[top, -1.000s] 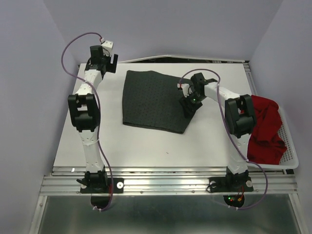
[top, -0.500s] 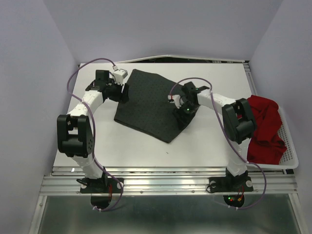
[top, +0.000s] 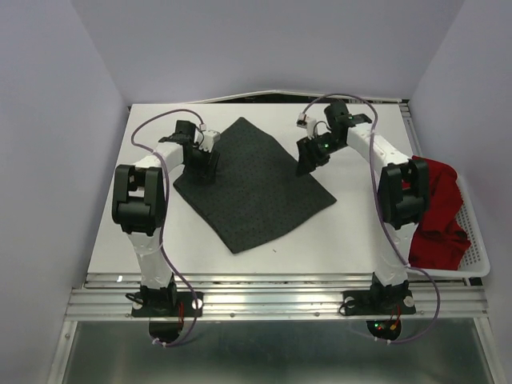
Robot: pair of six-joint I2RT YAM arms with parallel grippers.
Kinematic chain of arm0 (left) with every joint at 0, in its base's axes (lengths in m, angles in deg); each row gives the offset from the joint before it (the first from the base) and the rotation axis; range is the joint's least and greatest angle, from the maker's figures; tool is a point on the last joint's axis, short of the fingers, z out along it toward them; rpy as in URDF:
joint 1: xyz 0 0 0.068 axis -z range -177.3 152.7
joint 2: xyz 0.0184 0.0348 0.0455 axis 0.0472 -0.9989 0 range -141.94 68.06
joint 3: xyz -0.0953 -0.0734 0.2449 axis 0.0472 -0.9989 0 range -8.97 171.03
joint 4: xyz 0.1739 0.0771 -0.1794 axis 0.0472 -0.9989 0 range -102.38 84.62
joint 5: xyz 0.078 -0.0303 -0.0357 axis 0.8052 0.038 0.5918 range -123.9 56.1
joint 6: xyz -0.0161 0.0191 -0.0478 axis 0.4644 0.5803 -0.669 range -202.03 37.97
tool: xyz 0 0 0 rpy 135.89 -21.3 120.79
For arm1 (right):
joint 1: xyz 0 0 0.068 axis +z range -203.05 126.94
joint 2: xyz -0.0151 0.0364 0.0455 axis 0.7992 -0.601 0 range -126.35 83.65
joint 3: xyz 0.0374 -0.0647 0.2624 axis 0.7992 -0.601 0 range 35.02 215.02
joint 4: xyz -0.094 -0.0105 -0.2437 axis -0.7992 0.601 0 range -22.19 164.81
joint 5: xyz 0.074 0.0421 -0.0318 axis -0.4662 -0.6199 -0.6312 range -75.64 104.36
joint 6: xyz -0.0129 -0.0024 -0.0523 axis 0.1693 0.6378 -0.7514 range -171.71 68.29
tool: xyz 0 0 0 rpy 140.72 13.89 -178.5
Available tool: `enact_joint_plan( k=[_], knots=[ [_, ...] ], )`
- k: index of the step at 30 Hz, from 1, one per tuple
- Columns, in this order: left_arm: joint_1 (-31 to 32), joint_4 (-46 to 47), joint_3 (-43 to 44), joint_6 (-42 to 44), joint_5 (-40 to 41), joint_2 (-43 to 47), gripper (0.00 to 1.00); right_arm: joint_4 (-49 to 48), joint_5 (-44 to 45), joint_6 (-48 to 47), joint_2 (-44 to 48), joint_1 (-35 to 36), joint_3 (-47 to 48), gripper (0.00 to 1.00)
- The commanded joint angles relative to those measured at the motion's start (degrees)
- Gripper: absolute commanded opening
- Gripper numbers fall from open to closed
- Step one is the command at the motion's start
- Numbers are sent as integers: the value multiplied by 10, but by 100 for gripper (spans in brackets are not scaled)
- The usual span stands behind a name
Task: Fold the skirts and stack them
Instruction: Fold the skirt
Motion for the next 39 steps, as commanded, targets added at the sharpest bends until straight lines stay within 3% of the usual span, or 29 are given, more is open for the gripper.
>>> enact_joint_plan(
  k=[1,11,17,21,25,30,34,39],
  knots=[
    [0,-18,72,23,17,-34,68,-16,84,-33,-51,10,14,63],
    [36,-74,273,72,53,-165,67,-76,119,-46,-22,49,-186,60],
    [69,-96,323,73,39,-178,68,-3,73,-78,30,124,-258,57],
    [102,-101,281,89,26,-155,67,107,46,-111,56,162,-270,57],
    [130,-94,204,93,-25,-106,68,136,38,-105,93,153,-226,60],
    [112,-87,194,92,-62,-51,72,72,19,-61,100,88,-90,61],
    [75,-113,238,122,-98,-26,77,13,60,-63,30,54,45,63],
    [46,-135,270,157,-78,-31,79,-112,150,-118,-44,48,154,64]
  ],
)
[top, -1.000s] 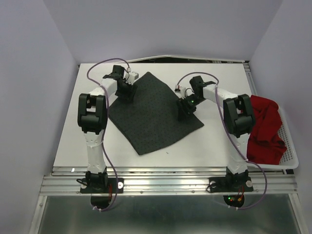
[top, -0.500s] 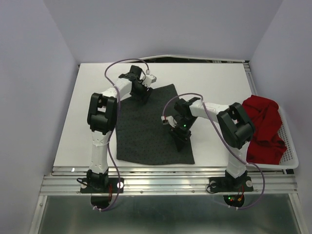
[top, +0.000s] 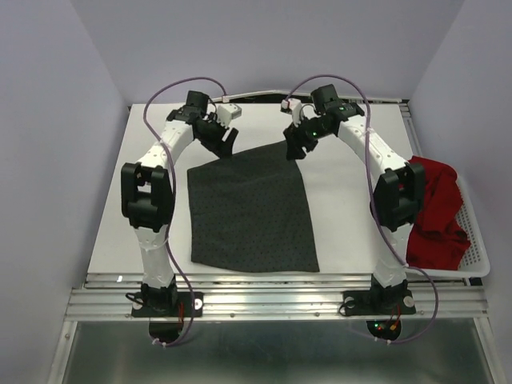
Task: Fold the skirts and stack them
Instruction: Fold the skirt
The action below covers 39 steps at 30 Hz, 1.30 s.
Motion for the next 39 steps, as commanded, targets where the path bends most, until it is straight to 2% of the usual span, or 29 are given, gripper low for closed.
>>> enact_joint_plan(
  k=[1,4,7,14,19,25,27,31,36,39],
  knots=[
    [-25,-30,38,43,-8,27,78,-136,85,-64,-61,10,50,66],
    [-51,-32,47,45,-15,15,77,-218,94,-104,-100,5,66,67],
    [-62,-36,41,41,-28,9,77,-290,48,-106,-136,-15,81,69],
    [-66,4,-45,34,-39,38,76,-375,18,-104,-225,-25,126,69],
    [-73,11,-66,31,-42,39,76,-432,-6,-85,-258,-37,129,68],
    [-103,6,-45,25,-30,21,77,-361,-42,-164,-287,-38,133,62],
    [-115,-8,-23,33,-19,5,81,-313,-57,-208,-291,-38,127,58],
    [-127,-25,11,66,15,-27,82,-261,-51,-246,-302,-38,127,52],
    [-128,-9,11,94,45,-60,80,-205,-48,-297,-299,-38,112,40],
    [-128,-13,21,105,49,-81,76,-192,-36,-311,-294,-38,105,21]
  ],
)
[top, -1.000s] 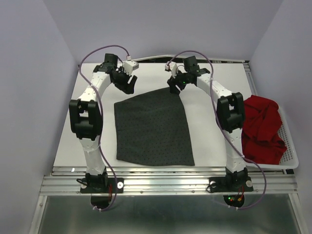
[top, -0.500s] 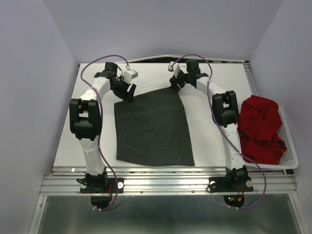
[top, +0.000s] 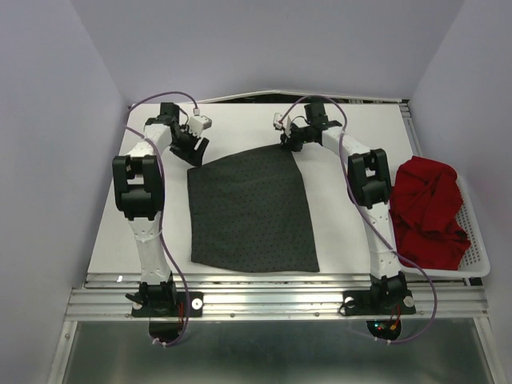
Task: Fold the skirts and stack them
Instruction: Fold the skirt
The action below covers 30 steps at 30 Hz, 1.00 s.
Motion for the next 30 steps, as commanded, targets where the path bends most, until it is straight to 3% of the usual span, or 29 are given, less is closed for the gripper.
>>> enact_joint_plan(
  k=[1,4,10,16,17,19,23,30],
  knots=[
    [4,-9,29,32,18,-20,75,93,27,-38,-4,2,-15,10],
    [4,-12,41,36,20,-37,69,87,37,-21,4,2,-20,1],
    [5,-39,54,61,-3,-55,49,56,79,18,11,2,-6,1],
    [5,-51,59,68,-24,-52,21,-37,156,128,8,-10,45,1],
    [6,-58,75,67,-28,-54,9,-44,162,135,3,-10,58,1],
    [6,-60,92,61,-33,-54,1,-56,175,149,-4,-16,96,1],
    [5,-49,142,34,-45,-48,0,-77,180,180,5,-30,128,1],
    [6,-15,156,18,-36,0,0,-89,158,172,69,-43,87,1]
  ],
)
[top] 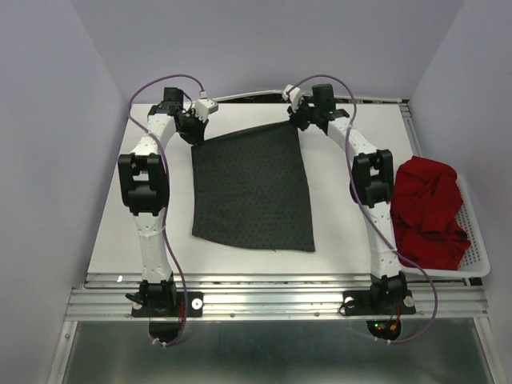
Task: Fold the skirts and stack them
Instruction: Fold the skirt
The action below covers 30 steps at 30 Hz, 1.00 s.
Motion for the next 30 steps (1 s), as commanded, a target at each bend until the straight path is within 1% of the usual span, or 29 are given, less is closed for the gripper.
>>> enact_joint_plan(
  k=[1,2,3,5,6,8,11,13,14,15,16,17,18,20,21,23,24,26,27,28,29,30],
  knots=[
    [-6,2,15,-1,17,68,0,-37,16,-3,104,-24,-26,1],
    [-6,3,8,3,17,77,0,-36,11,-7,121,-24,-46,1],
    [-5,5,-12,8,16,97,0,-37,-3,-14,140,-24,-90,1],
    [0,8,-38,23,16,133,0,-29,-28,-14,195,-24,-130,1],
    [1,14,-71,29,16,147,0,-21,-37,-14,211,-24,-147,1],
    [3,25,-109,39,18,178,0,10,-51,-12,242,-24,-189,1],
    [5,44,-204,66,19,249,0,34,-85,-19,329,-24,-271,1],
    [7,43,-241,81,19,275,0,47,-93,-21,365,-24,-321,1],
    [8,43,-261,89,18,289,0,50,-95,-22,382,-24,-367,1],
    [9,45,-302,104,16,318,0,59,-103,-28,416,-24,-391,1],
    [9,46,-323,111,14,332,0,65,-106,-34,432,-24,-415,1],
    [10,47,-345,118,11,349,0,69,-108,-35,448,-19,-460,1],
    [11,47,-388,125,7,380,0,69,-108,-34,465,-19,-483,1],
    [14,48,-428,143,1,430,0,72,-114,-27,512,-13,-538,1],
    [16,47,-466,149,-2,446,0,78,-120,-26,526,-13,-554,1],
    [20,46,-504,161,-6,495,0,89,-132,-17,569,-5,-583,1],
    [25,43,-540,167,-6,511,0,97,-137,-16,583,2,-611,1],
    [33,40,-577,179,-2,540,0,105,-145,-12,608,20,-641,1],
    [38,40,-614,189,1,564,0,106,-147,-8,631,26,-677,1],
    [45,43,-633,196,5,573,0,109,-150,-12,639,34,-696,1],
    [70,47,-651,197,28,580,0,115,-147,-22,645,56,-713,8],
    [85,55,-679,186,43,587,19,129,-139,-25,652,69,-727,21]
  ],
)
